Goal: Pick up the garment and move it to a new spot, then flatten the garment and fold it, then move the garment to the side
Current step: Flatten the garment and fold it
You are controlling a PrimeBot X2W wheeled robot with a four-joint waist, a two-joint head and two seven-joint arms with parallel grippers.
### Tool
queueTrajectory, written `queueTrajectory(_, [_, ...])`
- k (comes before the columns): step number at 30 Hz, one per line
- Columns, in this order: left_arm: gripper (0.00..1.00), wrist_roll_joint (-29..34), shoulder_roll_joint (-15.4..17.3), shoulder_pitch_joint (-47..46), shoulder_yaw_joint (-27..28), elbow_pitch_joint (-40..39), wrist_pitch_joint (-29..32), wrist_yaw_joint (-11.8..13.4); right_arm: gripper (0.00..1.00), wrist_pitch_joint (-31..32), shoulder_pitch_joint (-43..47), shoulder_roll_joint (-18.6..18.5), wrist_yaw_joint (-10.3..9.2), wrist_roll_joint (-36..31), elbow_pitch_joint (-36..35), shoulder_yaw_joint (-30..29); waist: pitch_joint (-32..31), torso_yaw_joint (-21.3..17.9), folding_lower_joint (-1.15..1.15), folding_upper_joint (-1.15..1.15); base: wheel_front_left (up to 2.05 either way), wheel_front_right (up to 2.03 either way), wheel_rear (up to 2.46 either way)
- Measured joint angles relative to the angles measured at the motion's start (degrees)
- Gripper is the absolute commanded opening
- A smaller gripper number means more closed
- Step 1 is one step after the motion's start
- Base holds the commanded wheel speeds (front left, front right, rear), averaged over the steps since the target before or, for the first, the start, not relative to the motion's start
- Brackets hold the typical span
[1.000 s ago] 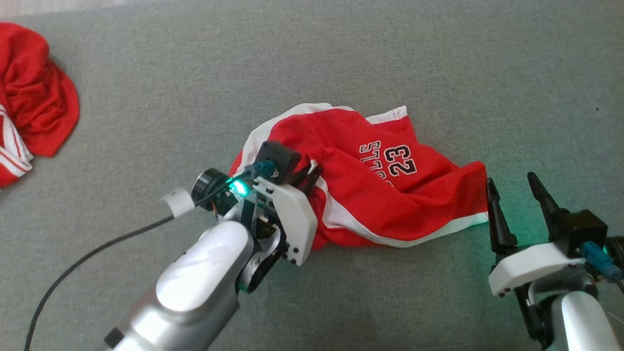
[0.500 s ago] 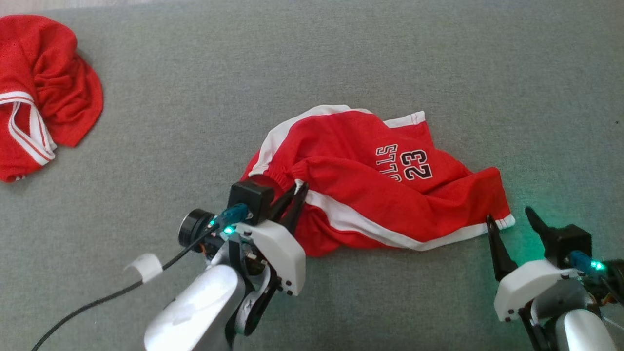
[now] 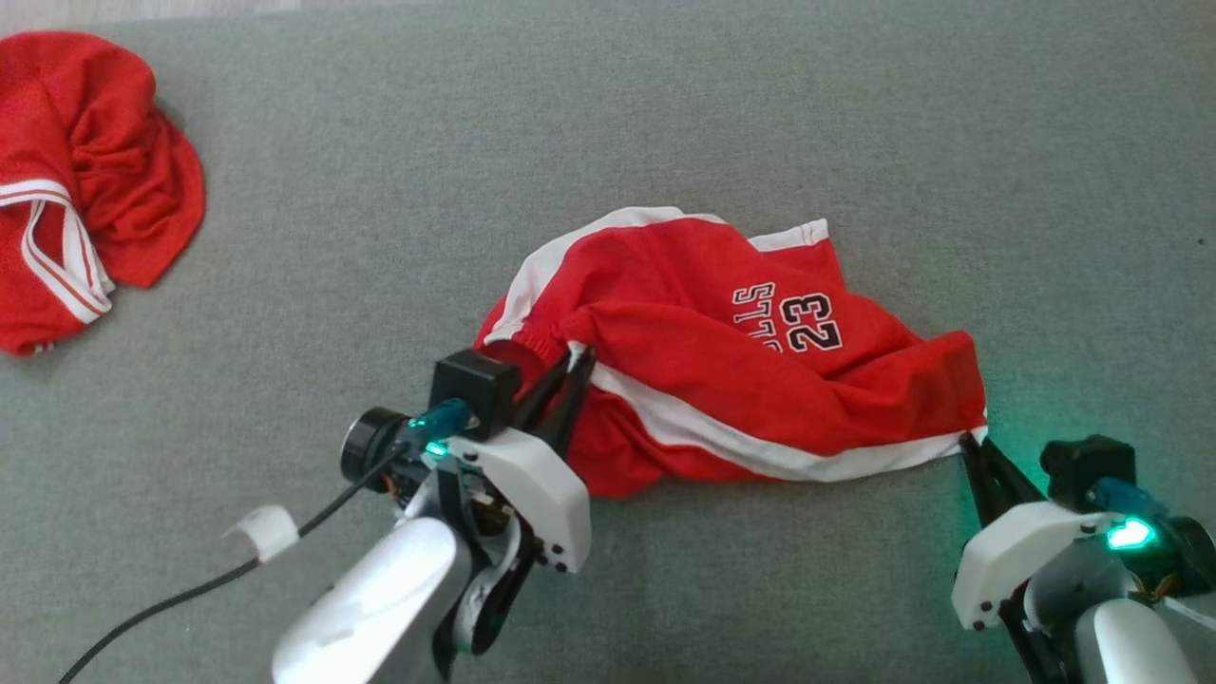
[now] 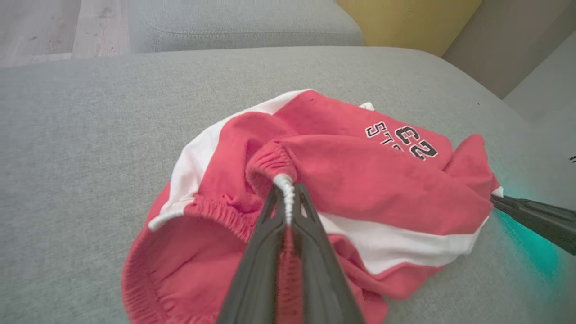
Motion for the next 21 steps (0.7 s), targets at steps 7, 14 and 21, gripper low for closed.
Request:
queueTrajectory(7, [0.0,-1.3,0.6,2.3,2.5,-0.9,-3.3,0.6,0.0,-0.7,-0.5,0.0,0.0,5.2,-3.2,0.4,-2.5,-0.6,0.0,0.0,0.0,0.0,0.0])
queueTrajectory(14, [0.0,-2.9,2.5,5.0,5.6,-6.7,-5.4,2.0,0.0,0.1,-0.7,-0.2,-0.01,9.1,-14.1,0.5,-9.0,-1.2,0.0,0.0,0.0,0.0,0.0])
queueTrajectory(21, [0.0,-3.4,6.6,5.1,9.4,-14.8,-4.7,2.8,0.0,3.5,-3.2,-0.6,-0.01,10.2,-24.4,0.1,-15.8,-1.2,-0.01,0.0,0.0,0.0,0.0])
